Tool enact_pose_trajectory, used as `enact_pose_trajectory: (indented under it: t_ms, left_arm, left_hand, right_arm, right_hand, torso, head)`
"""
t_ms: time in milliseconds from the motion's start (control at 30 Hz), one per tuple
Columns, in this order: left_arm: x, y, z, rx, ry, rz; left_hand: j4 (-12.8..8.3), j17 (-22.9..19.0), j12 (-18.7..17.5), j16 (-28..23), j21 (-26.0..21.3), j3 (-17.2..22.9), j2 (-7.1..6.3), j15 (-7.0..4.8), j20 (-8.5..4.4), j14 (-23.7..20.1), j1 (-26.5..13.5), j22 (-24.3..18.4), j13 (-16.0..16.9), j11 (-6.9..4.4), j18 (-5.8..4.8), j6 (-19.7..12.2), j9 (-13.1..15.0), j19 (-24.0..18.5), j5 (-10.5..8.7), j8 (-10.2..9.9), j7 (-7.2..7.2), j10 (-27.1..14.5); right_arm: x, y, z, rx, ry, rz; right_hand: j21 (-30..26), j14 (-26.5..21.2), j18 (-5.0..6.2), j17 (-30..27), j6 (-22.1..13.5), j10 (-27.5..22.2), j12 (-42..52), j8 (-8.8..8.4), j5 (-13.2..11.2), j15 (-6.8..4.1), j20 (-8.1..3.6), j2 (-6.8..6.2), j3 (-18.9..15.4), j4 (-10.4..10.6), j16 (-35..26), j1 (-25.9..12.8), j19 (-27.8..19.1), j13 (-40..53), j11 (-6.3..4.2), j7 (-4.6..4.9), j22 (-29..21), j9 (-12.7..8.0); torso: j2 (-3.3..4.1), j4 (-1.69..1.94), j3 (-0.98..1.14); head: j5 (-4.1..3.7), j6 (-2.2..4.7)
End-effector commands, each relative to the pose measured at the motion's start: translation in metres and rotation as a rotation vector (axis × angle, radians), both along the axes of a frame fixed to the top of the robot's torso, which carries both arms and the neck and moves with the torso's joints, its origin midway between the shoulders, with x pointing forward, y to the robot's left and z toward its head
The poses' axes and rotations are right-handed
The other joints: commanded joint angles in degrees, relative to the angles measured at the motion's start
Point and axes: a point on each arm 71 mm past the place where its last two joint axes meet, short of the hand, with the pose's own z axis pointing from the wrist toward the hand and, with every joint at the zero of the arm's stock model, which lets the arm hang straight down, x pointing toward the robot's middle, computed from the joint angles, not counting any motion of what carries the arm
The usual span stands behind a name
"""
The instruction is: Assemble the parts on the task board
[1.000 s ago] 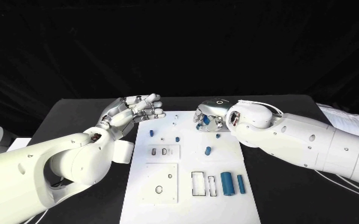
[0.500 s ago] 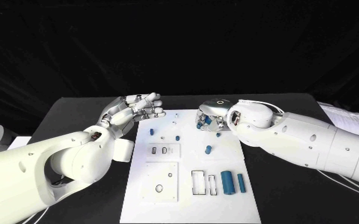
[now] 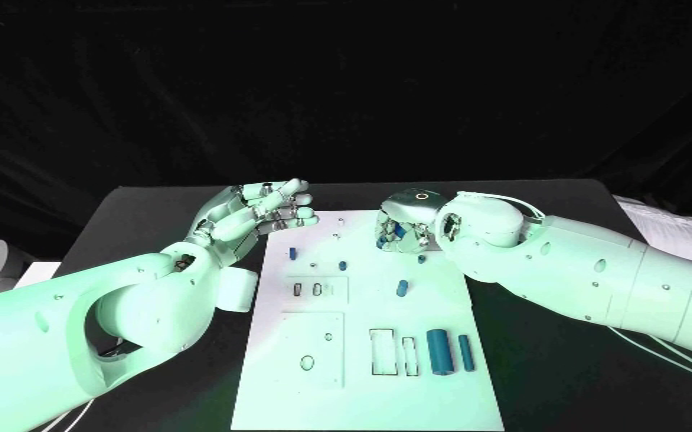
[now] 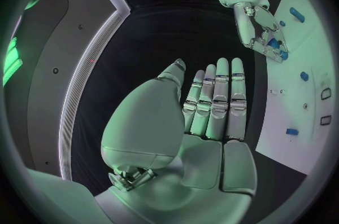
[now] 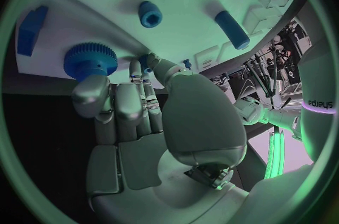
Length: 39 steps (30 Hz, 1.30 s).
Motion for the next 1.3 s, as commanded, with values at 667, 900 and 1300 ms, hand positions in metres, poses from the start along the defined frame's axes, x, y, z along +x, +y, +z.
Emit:
enact_pose_trajectory:
  t_ms: [667, 900, 1300]
  left_arm:
    - [0.002, 0.003, 0.001, -0.003, -0.002, -0.001]
    - [0.004, 0.006, 0.001, 0.0, -0.003, 0.007]
    - [0.006, 0.006, 0.001, 0.001, -0.005, 0.008]
  left_hand:
    - [-0.58, 0.19, -0.51, -0.54, -0.3, 0.11, 0.22, 0.4, 0.29, -0.12, 0.69, -0.15, -0.15, 0.01, 0.66, -0.3, -0.06, 0.0, -0.24, -0.4, 0.59, -0.47]
    - [-0.63, 0.21, -0.53, -0.58, -0.31, 0.14, 0.22, 0.41, 0.29, -0.12, 0.74, -0.16, -0.16, 0.03, 0.66, -0.32, -0.06, 0.01, -0.24, -0.43, 0.61, -0.5]
    - [-0.64, 0.21, -0.54, -0.58, -0.32, 0.14, 0.22, 0.41, 0.3, -0.12, 0.75, -0.16, -0.17, 0.03, 0.66, -0.32, -0.06, 0.01, -0.24, -0.43, 0.62, -0.5]
  right_arm:
    - [0.008, 0.021, 0.017, 0.14, -0.111, -0.06]
    - [0.014, 0.033, 0.018, 0.154, -0.136, -0.058]
    - [0.022, 0.048, 0.016, 0.158, -0.143, -0.055]
  right_hand:
    - [1.97, 1.93, -1.41, 1.53, 0.46, 0.74, -0.31, -0.11, -1.86, -0.4, -0.13, 1.24, 0.1, 1.75, 1.8, -0.73, 0.23, -0.07, -0.02, 0.0, 2.32, 0.95]
    - [2.44, 1.97, -1.53, 1.92, 0.44, 0.74, -0.31, -0.16, -1.9, -0.4, -0.11, 1.22, 0.13, 1.79, 2.09, -0.71, 0.41, -0.07, -0.03, 0.04, 3.04, 0.98]
    - [2.67, 1.95, -1.53, 2.12, 0.22, 0.47, -0.39, -0.41, -1.86, -0.32, -0.07, 1.02, 0.19, 1.87, 2.38, -0.62, 0.28, -0.11, 0.12, 0.26, 3.21, 1.04]
  torso:
    - [0.29, 0.22, -0.03]
    - [0.36, 0.28, 0.1]
    - [0.43, 0.19, -0.03]
  head:
    - [0.89, 0.45]
    - [1.21, 0.52]
    - [1.45, 0.46]
